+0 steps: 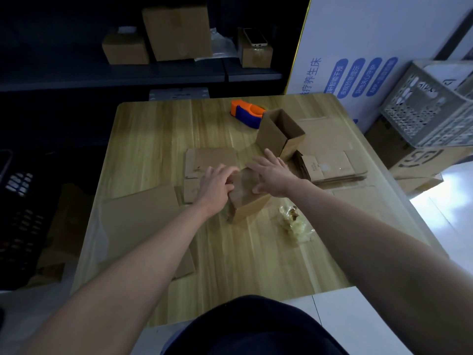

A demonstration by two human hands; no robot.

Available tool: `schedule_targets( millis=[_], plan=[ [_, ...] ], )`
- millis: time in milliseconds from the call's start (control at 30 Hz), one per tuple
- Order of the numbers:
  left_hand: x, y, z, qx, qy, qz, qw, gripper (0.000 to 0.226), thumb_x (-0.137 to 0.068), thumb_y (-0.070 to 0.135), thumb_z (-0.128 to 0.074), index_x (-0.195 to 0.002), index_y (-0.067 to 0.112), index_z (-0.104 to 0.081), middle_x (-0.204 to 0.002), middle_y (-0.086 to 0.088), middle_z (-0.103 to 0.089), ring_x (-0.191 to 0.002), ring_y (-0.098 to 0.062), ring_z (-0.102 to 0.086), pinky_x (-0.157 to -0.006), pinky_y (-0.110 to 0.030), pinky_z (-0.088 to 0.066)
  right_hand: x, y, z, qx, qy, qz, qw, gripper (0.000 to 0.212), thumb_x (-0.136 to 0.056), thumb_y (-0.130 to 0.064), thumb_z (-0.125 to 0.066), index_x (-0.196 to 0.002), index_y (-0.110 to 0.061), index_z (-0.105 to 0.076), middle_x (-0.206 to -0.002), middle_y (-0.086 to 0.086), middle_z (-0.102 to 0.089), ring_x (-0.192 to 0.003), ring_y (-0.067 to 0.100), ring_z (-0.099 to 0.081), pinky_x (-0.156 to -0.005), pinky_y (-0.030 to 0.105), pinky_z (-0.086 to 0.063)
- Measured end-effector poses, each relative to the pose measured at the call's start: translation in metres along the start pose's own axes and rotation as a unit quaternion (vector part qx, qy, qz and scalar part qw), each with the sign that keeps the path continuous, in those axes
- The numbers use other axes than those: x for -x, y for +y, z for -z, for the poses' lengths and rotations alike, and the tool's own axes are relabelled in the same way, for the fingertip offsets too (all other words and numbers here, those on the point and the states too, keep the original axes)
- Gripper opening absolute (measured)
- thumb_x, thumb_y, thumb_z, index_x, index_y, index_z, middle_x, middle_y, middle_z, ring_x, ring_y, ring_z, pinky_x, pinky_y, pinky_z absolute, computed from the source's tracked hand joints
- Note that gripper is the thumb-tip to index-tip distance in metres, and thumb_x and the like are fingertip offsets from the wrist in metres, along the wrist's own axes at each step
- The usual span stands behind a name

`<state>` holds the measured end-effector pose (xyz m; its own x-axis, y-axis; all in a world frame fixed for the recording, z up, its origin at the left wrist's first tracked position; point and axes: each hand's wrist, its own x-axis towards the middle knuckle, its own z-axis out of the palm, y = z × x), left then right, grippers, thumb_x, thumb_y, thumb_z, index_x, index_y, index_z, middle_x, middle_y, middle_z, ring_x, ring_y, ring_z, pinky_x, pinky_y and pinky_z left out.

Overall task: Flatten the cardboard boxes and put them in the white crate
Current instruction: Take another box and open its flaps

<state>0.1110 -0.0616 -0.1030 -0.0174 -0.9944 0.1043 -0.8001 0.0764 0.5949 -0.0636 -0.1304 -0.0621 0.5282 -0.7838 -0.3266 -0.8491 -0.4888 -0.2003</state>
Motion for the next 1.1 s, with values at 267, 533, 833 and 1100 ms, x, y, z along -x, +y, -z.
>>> schedule_targets(
  millis=[267,533,833,1100],
  plan=[
    [0.002,0.007,0.006,0.128,-0.017,0.064,0.990,0.010,-0.083,0.018,-0.069,-0.075,0.025,-0.069,-0.084,0.016,-0.048,-0.095,-0.014,-0.042,-0.085,-0.027,-0.029,-0.003,-0.008,0.003,-0.018,-0.057,0.025,0.998,0.081,-0.086,-0.030,-0.064,-0.151,-0.026,-0.015,-0.158,-0.001,-0.016,-0.146,0.024,0.004,-0.116,0.050,0.007],
    [0.007,0.024,0.026,0.571,-0.029,0.196,0.797,0.026,-0.097,-0.001,-0.040,-0.077,0.012,-0.051,-0.093,-0.008,-0.063,-0.089,-0.017,-0.058,-0.087,-0.031,-0.047,0.009,-0.001,-0.009,-0.027,-0.025,-0.004,0.999,0.124,-0.057,-0.057,-0.080,-0.149,-0.034,0.000,-0.155,-0.001,-0.013,-0.143,0.030,-0.002,-0.113,0.058,0.004],
    [-0.014,0.037,0.043,0.658,0.112,0.387,0.636,0.025,-0.093,-0.005,-0.041,-0.072,0.002,-0.053,-0.067,-0.011,-0.057,-0.046,-0.013,-0.056,-0.042,-0.019,-0.049,0.016,0.004,0.014,-0.086,0.038,0.045,0.995,0.113,-0.055,-0.045,-0.085,-0.144,-0.031,-0.017,-0.141,0.000,-0.030,-0.133,0.025,-0.025,-0.114,0.056,-0.014],
    [-0.014,0.034,0.046,0.602,0.113,0.340,0.713,0.021,-0.093,-0.002,-0.045,-0.079,0.009,-0.056,-0.073,-0.008,-0.061,-0.066,-0.017,-0.060,-0.050,-0.025,-0.050,0.024,-0.004,0.003,-0.152,0.045,0.013,0.987,0.111,-0.056,-0.039,-0.085,-0.143,-0.033,-0.016,-0.140,-0.002,-0.029,-0.129,0.024,-0.028,-0.111,0.054,-0.024]
  ],
)
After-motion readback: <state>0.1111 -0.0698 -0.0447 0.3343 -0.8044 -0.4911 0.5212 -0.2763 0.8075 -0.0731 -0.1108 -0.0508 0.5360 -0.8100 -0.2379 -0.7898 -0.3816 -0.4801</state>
